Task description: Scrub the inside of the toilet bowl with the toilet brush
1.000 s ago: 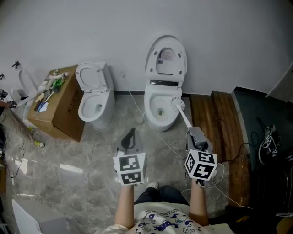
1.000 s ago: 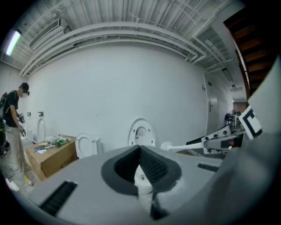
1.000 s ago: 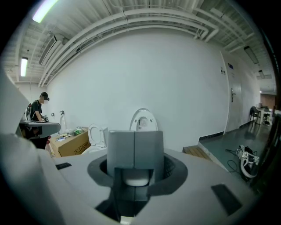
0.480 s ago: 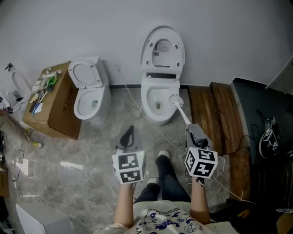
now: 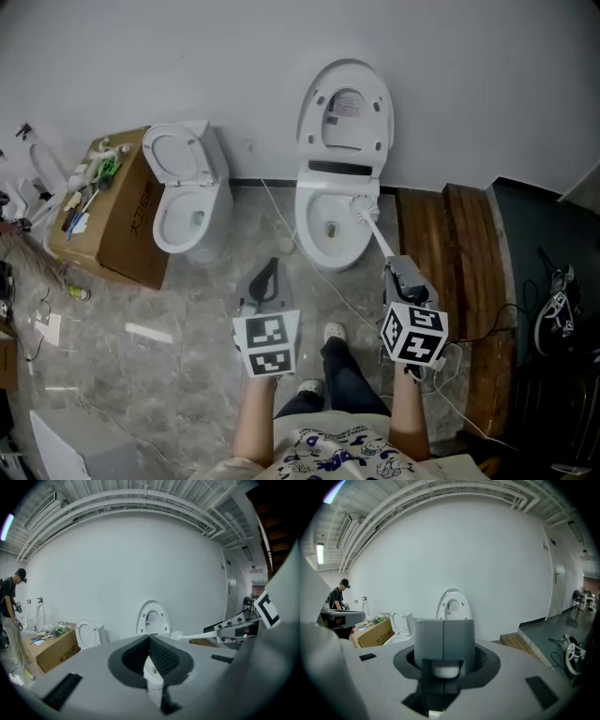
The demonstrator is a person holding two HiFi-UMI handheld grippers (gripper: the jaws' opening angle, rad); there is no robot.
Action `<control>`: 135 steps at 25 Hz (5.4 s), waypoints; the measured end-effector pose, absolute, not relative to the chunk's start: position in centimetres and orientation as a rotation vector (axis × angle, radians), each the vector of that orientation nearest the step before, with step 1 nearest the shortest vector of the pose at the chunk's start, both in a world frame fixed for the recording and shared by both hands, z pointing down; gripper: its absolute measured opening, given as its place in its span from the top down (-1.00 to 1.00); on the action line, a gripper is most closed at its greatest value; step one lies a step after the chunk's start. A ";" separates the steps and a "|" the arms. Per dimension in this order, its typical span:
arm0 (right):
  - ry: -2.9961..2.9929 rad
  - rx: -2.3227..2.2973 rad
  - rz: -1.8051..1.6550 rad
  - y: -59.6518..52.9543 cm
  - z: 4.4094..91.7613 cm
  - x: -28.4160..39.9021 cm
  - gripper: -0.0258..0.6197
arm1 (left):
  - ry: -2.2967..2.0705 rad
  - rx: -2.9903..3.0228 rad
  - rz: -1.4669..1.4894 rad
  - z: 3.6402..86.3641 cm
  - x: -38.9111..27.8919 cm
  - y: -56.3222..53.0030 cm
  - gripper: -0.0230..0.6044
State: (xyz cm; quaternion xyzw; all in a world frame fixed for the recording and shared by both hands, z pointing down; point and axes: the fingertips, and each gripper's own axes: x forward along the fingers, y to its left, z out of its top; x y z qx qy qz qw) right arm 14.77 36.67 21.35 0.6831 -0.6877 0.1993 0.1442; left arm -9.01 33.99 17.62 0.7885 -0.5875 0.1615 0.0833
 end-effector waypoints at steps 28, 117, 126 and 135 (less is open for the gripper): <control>-2.030 1.770 0.648 13.4 24.0 20.3 0.40 | -1.859 2.162 0.522 19.5 -4.7 13.9 0.92; -1.389 1.620 1.379 -5.8 60.7 18.2 0.40 | -1.273 2.058 1.009 50.8 -4.8 -7.7 0.92; -1.330 1.607 1.367 -7.7 64.9 18.3 0.40 | -1.262 2.002 1.019 53.3 -4.9 -6.1 0.92; -1.304 1.601 1.341 -9.8 67.8 18.4 0.40 | -1.239 1.983 1.013 54.5 -4.6 -5.2 0.92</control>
